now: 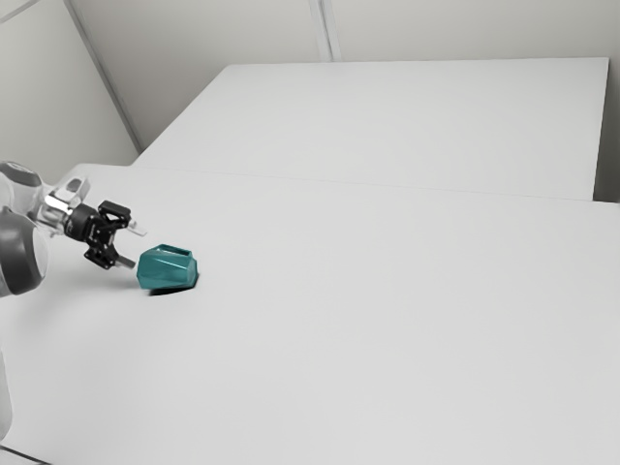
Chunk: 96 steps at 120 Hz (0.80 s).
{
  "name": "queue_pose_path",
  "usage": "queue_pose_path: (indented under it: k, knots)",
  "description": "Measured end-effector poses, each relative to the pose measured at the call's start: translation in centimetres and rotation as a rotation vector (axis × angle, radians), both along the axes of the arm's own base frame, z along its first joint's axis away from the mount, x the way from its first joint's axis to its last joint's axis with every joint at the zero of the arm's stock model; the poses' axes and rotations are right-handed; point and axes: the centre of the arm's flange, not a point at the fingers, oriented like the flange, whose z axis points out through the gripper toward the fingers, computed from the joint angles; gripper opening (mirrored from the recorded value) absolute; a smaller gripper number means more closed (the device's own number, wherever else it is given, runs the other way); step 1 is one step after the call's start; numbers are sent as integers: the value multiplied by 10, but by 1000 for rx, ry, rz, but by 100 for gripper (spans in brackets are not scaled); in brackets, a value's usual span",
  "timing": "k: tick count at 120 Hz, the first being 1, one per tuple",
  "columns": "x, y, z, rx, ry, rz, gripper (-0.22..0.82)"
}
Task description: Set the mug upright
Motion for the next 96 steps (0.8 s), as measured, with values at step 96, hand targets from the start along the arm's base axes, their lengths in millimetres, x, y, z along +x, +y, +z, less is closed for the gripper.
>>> queue_pose_path:
  k: [96]
  knots:
    - [22, -21, -14, -14, -38, -29, 60]
